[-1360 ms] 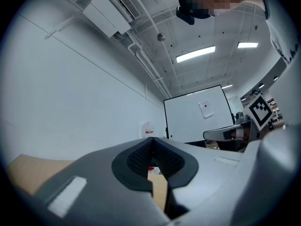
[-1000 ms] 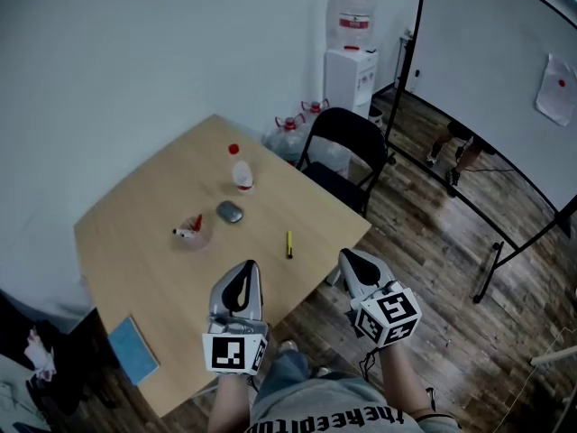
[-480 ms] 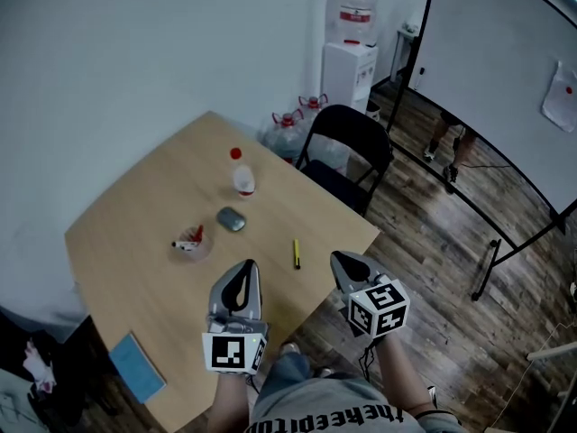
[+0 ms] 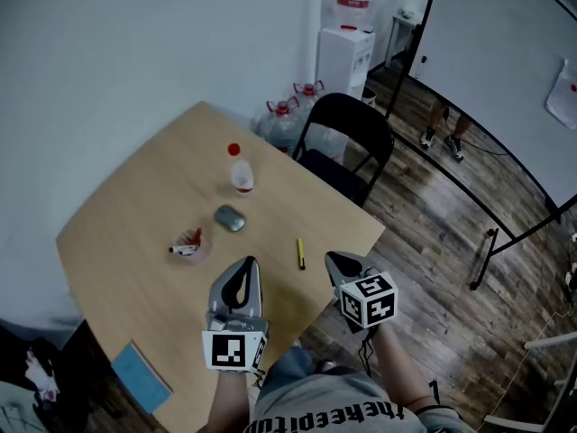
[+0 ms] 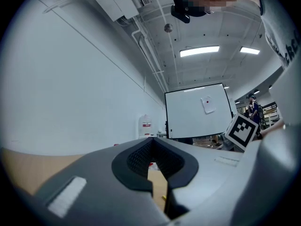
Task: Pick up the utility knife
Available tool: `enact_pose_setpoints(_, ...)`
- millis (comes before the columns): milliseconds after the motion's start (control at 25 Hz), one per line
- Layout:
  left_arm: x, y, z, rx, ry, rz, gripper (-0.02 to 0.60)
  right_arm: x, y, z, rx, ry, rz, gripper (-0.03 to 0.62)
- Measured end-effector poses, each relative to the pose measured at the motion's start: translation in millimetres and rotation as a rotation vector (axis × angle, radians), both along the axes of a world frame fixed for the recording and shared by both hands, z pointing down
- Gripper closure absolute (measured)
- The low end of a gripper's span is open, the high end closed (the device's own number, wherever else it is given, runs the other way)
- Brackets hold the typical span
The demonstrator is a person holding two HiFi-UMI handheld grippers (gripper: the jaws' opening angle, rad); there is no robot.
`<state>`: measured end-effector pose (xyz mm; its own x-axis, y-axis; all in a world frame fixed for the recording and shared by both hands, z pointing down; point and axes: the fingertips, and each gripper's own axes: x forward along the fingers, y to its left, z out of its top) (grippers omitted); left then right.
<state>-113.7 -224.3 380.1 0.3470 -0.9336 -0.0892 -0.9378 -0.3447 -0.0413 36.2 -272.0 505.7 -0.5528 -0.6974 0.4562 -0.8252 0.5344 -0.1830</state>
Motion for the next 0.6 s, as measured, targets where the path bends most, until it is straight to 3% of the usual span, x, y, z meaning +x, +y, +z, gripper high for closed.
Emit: enact_pose_setpoints(600,-12,-20,23,-0.060,0.017,0.023,0.561,-23,-13,85,-0.229,0.048,0.006,0.534)
